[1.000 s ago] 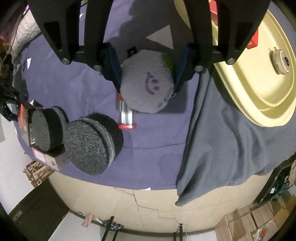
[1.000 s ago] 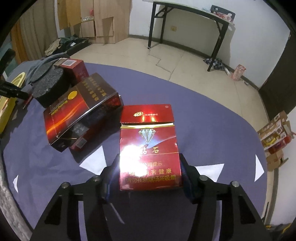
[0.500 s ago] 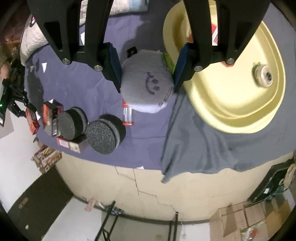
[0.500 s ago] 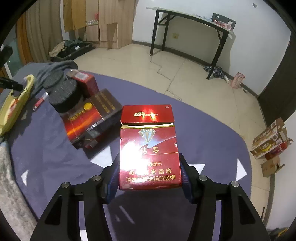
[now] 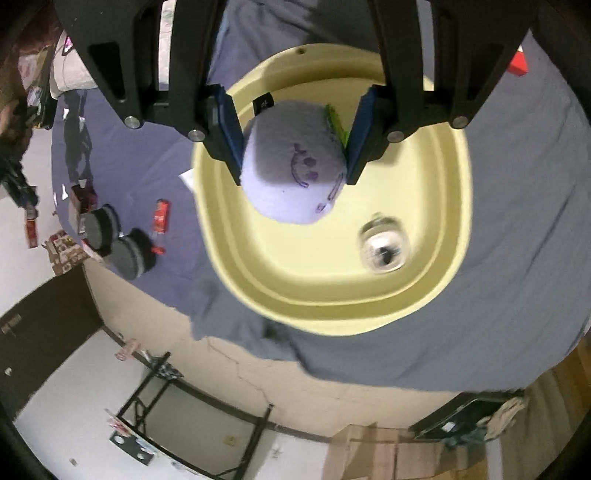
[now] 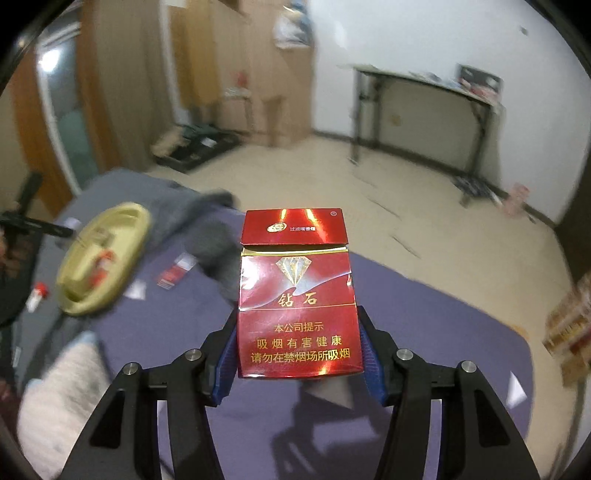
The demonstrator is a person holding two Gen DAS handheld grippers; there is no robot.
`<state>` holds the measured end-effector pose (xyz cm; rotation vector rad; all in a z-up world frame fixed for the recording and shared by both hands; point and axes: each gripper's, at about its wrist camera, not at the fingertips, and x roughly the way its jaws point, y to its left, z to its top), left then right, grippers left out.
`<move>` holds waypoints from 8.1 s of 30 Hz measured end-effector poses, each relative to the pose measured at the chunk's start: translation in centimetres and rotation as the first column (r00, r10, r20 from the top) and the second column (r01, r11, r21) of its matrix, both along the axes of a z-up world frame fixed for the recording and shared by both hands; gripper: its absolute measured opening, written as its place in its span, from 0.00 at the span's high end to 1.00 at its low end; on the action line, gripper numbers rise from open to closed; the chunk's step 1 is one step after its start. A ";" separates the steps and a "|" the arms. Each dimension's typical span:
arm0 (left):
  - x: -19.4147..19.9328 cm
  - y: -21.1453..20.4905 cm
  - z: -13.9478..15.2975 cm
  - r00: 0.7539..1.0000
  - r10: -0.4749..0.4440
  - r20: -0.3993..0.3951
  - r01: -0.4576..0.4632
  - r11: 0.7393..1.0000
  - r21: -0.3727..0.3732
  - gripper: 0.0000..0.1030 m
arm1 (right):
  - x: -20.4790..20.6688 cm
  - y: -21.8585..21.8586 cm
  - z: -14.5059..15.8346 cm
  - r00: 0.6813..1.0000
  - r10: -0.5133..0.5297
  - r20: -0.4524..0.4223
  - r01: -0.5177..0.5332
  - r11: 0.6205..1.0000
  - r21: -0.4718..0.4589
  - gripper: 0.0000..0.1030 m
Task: Organize rigid objects
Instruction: 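Place the plush ball in the yellow tray with the left gripper while the right gripper drops the pack there, then grasp a black foam disc with the left gripper while the right gripper grasps the dark Huangshan box, then place the foam disc in the yellow tray with the left gripper while the right gripper places the box there, then grasp the red-capped glass jar with the left gripper while the right gripper grasps the barcoded red carton, then place the jar in the yellow tray with the left gripper while the right gripper drops the carton there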
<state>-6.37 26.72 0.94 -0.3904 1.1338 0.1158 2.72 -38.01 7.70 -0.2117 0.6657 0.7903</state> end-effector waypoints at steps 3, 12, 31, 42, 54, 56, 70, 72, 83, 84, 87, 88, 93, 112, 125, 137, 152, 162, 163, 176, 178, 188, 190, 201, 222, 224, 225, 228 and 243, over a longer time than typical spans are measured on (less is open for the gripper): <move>-0.8 1.3 -1.0 0.999 0.026 -0.027 -0.026 1.000 0.000 0.48 | -1.9 4.2 1.7 0.995 0.097 0.005 -0.097 0.995 0.028 0.46; -0.2 2.0 -3.2 0.998 0.007 -0.066 -0.002 0.997 0.073 0.48 | -7.2 21.9 1.5 0.916 0.399 0.043 -0.392 0.913 -0.115 0.46; -1.1 4.3 -9.9 0.984 -0.020 -0.174 0.041 0.992 0.119 0.41 | -4.0 46.5 -7.1 0.906 0.408 -0.114 -0.419 0.821 -0.389 0.46; -1.8 4.8 -7.7 0.998 0.043 -0.044 -0.045 0.998 -0.032 0.04 | -3.7 40.4 -2.8 0.933 0.352 -0.074 -0.360 0.915 -0.180 0.00; 8.1 -7.5 -2.0 0.992 -0.127 0.009 0.128 0.992 -0.021 0.00 | 5.0 12.9 -3.3 0.994 -0.098 -0.055 0.081 0.964 -0.253 0.00; 10.8 -11.1 -1.7 0.987 -0.162 -0.007 0.161 0.987 -0.015 0.00 | 5.6 9.6 -5.1 0.984 -0.147 -0.098 0.116 0.955 -0.273 0.00; 19.5 -21.7 -3.9 0.975 -0.200 -0.093 0.211 0.970 0.123 0.00 | 10.2 4.0 -9.1 0.791 -0.439 -0.426 0.444 0.891 -0.094 0.00; 19.7 -21.7 -4.0 0.978 -0.192 -0.082 0.201 0.974 0.108 0.00 | 10.8 3.8 -9.5 0.781 -0.448 -0.435 0.457 0.885 -0.090 0.00; 21.0 -22.6 -5.7 0.976 -0.193 -0.104 0.202 0.976 0.082 0.28 | 13.2 4.2 -10.5 0.766 -0.455 -0.454 0.452 0.883 -0.123 0.25; 20.9 -22.6 -5.7 0.976 -0.195 -0.101 0.203 0.976 0.075 0.31 | 13.0 4.3 -10.4 0.774 -0.447 -0.448 0.443 0.888 -0.121 0.30; 20.8 -22.2 -6.1 0.976 -0.190 -0.104 0.195 0.980 0.036 0.32 | 12.5 4.8 -9.7 0.807 -0.426 -0.410 0.412 0.902 -0.126 0.35; 20.7 -22.0 -6.0 0.977 -0.186 -0.100 0.189 0.982 0.025 0.32 | 12.4 4.9 -9.7 0.813 -0.416 -0.408 0.403 0.907 -0.122 0.36; 20.1 -21.1 -4.5 0.982 -0.177 -0.066 0.178 0.984 0.012 0.32 | 11.7 4.1 -9.5 0.836 -0.366 -0.410 0.366 0.927 -0.082 0.39; 8.8 -8.8 4.8 0.996 -0.030 0.083 0.040 0.992 -0.122 0.32 | 5.4 6.5 -3.5 0.940 -0.042 -0.339 0.091 0.987 0.130 0.42; -1.9 6.8 0.6 0.966 0.260 -0.002 -0.259 0.964 -0.066 0.32 | -2.1 33.1 -6.3 0.863 0.346 -0.369 -0.359 0.933 0.034 0.42; 0.9 9.9 -5.0 0.959 0.276 -0.063 -0.279 0.959 -0.040 0.31 | -1.7 43.6 -10.9 0.885 0.319 -0.339 -0.376 0.920 -0.115 0.42; -0.4 9.2 0.2 0.964 0.265 0.035 -0.263 0.964 -0.045 0.00 | -2.2 33.1 -5.3 0.937 0.290 -0.195 -0.283 0.957 0.065 0.00; 9.2 -7.0 1.1 0.995 -0.101 0.020 0.101 0.995 -0.005 0.00 | 11.3 12.5 -7.5 0.854 -0.313 -0.416 0.335 0.942 -0.022 0.00; 10.5 -8.8 0.6 0.989 -0.147 0.015 0.147 0.989 0.011 0.00 | 12.0 12.2 -7.8 0.835 -0.331 -0.440 0.356 0.934 -0.026 0.00; 15.6 -16.3 -6.6 0.969 -0.234 -0.083 0.237 0.971 0.036 0.02 | 16.5 15.8 -9.9 0.769 -0.446 -0.458 0.400 0.895 -0.199 0.00; 15.9 -16.7 -7.1 0.965 -0.249 -0.088 0.254 0.965 0.060 0.02 | 16.9 16.0 -9.4 0.760 -0.451 -0.467 0.420 0.890 -0.177 0.00; 16.4 -16.7 -8.0 0.962 -0.266 -0.067 0.267 0.964 0.015 0.02 | 17.0 14.3 -9.4 0.732 -0.417 -0.538 0.412 0.901 -0.138 0.00; 16.4 -17.2 -8.3 0.959 -0.276 -0.069 0.277 0.961 0.014 0.02 | 16.9 14.2 -9.2 0.728 -0.412 -0.548 0.405 0.903 -0.142 0.00; 17.8 -17.6 -9.4 0.964 -0.253 -0.083 0.257 0.966 0.041 0.77 | 17.8 16.2 -11.8 0.744 -0.448 -0.495 0.380 0.894 -0.238 0.11; 0.8 1.3 0.1 0.992 0.114 0.049 -0.117 0.991 0.058 0.77 | 4.2 26.1 -2.3 0.937 0.098 -0.336 -0.062 0.991 0.118 0.12; -1.7 3.5 -1.2 0.987 0.159 0.000 -0.159 0.985 0.061 0.77 | 2.1 29.2 -2.4 0.928 0.169 -0.333 -0.138 0.984 0.115 0.12; -2.7 4.1 -2.0 0.985 0.173 -0.024 -0.171 0.983 0.061 0.77 | 0.9 30.9 -2.6 0.925 0.199 -0.323 -0.174 0.979 0.106 0.12; -4.2 5.1 -3.9 0.978 0.199 -0.061 -0.197 0.979 0.045 0.77 | -1.8 34.6 -2.9 0.936 0.257 -0.241 -0.234 0.965 0.119 0.12; -2.4 4.8 -8.4 0.989 0.107 -0.104 -0.104 0.994 0.037 0.76 | -3.9 45.0 -6.8 0.946 0.279 -0.164 -0.285 0.958 -0.013 0.11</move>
